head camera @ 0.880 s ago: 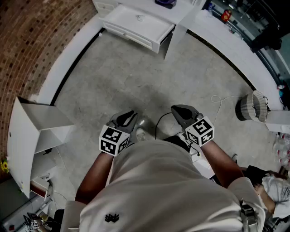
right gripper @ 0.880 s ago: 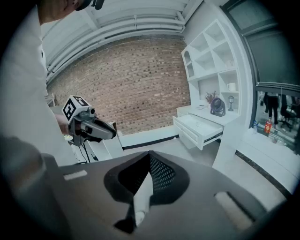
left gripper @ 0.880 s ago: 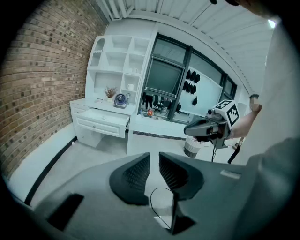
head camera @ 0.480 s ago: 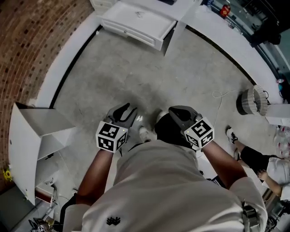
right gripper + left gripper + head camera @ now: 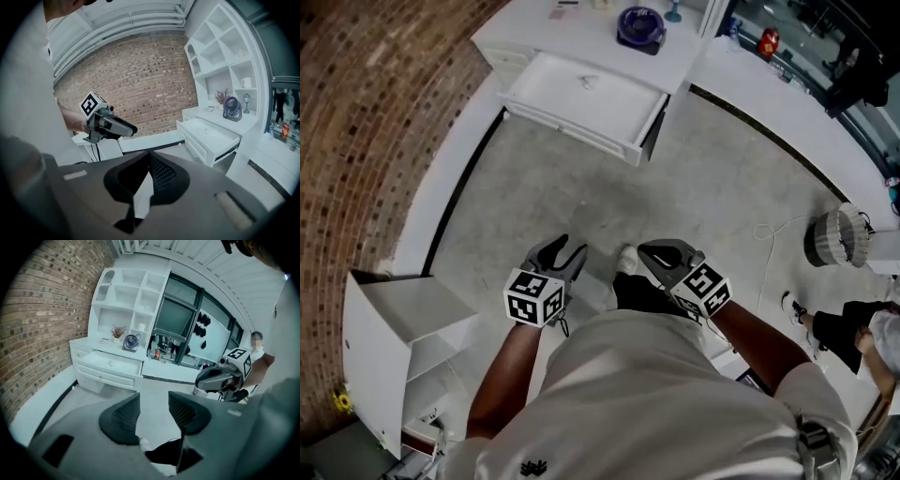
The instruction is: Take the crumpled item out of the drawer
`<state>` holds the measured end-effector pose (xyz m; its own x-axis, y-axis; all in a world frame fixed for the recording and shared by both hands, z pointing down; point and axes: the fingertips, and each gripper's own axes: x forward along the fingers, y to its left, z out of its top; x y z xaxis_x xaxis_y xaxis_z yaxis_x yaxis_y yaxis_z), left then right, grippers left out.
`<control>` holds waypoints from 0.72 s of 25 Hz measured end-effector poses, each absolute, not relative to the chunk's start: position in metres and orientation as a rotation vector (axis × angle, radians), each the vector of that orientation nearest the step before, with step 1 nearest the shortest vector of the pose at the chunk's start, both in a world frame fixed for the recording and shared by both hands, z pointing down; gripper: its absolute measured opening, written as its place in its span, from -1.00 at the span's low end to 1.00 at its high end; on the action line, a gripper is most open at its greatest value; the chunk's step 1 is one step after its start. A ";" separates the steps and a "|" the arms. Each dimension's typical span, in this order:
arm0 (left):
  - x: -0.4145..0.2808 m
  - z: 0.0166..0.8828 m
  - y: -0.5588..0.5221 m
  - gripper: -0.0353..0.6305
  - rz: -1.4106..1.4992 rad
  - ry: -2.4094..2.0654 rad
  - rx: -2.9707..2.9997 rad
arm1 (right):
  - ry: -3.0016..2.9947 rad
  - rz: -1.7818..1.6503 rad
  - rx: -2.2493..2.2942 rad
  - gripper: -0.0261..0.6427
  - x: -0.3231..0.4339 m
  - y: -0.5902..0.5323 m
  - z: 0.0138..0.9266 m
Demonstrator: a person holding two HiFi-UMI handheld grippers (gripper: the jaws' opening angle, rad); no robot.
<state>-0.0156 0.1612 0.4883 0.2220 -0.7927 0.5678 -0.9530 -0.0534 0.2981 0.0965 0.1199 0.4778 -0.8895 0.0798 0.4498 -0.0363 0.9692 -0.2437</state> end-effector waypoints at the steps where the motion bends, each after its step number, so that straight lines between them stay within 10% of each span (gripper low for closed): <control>1: -0.025 0.488 0.144 -0.31 0.361 -1.610 1.879 | -2.649 0.343 -0.030 -0.88 0.088 0.103 0.477; 18: -0.138 0.516 -0.100 -0.31 0.515 -1.580 1.909 | -2.663 0.382 0.314 -0.82 0.058 -0.082 0.479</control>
<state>-0.1376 -0.1003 0.5163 0.2160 -0.7398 0.6372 -0.9732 -0.1104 0.2018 0.0583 -0.0818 0.4791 -0.8820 -0.1580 0.4440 -0.2766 0.9364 -0.2162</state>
